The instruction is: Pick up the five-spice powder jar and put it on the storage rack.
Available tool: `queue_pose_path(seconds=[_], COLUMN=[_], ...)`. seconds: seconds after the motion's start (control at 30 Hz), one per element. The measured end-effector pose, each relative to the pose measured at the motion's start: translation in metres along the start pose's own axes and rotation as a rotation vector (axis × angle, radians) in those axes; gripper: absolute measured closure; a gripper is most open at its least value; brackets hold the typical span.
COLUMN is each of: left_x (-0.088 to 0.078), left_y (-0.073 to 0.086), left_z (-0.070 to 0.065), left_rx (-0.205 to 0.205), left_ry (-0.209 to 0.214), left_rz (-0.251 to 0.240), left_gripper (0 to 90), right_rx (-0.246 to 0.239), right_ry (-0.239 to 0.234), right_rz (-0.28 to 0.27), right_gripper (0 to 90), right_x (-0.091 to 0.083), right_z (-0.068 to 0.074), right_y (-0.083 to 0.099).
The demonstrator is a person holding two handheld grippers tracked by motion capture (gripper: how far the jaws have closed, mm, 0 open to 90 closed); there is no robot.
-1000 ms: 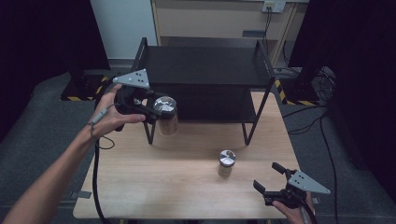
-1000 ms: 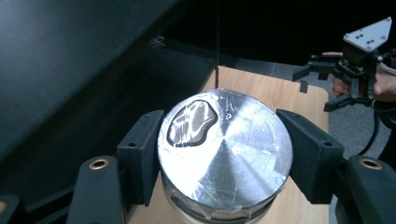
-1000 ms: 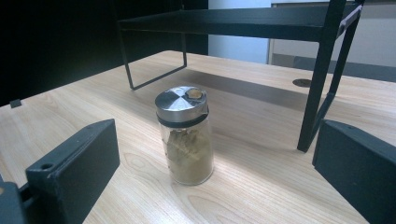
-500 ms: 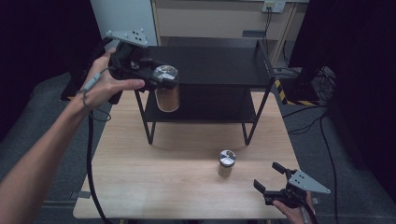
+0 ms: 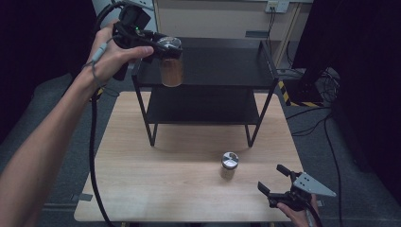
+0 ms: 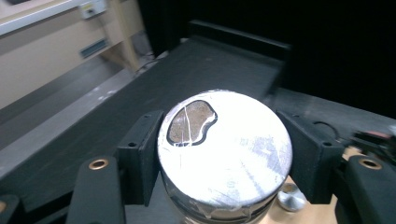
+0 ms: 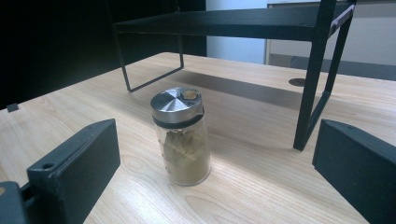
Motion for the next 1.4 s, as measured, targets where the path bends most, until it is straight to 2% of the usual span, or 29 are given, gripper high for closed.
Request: queue_pose_path(seconds=[0.3,0.47,0.6,0.7,0.93,1.03,1.3,1.4], left_x=[0.017,0.028,0.037,0.042,0.053,0.056,0.067,0.068], left_y=[-0.007,-0.015,-0.019,-0.022,-0.024,-0.023,-0.021,-0.016], left_z=[0.018,0.028,0.031,0.035,0.042,0.045,0.049,0.049], left_rx=[-0.136,-0.194,-0.215,-0.242,-0.257,-0.266,-0.271,-0.275], left_ry=[-0.115,-0.17,-0.217,-0.229,-0.26,-0.257,-0.236,-0.235], left_rz=[-0.023,-0.012,-0.015,-0.001,0.022,0.021,0.056,0.031], left_gripper=[33.9,33.9,33.9,33.9,33.9,33.9,33.9,33.8], right_rx=[0.001,0.003,0.005,0.006,0.007,0.007,0.009,0.008], right_ry=[0.005,0.004,0.005,0.004,0.004,0.004,0.004,0.005], right_rz=[0.001,0.001,0.001,0.0,-0.001,-0.002,-0.002,-0.002], right_gripper=[1.3,1.3,1.3,1.3,1.3,1.4,1.4,1.3], right_x=[-0.001,-0.001,-0.001,-0.001,-0.002,-0.002,-0.002,-0.002], right_z=[0.0,0.0,-0.001,-0.001,-0.001,-0.001,-0.002,-0.001], right_y=[0.0,0.001,0.001,0.001,0.002,0.002,0.002,0.002])
Point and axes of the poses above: each handheld gripper's, and its own axes: x roughly forward along the jaws, y roughly out of its underside, z roughly to its left, the point moved 3 cm from there along x, roughly forward along the jaws, and after that the axes turned 14 degrees about z, right-handed, at the moved point
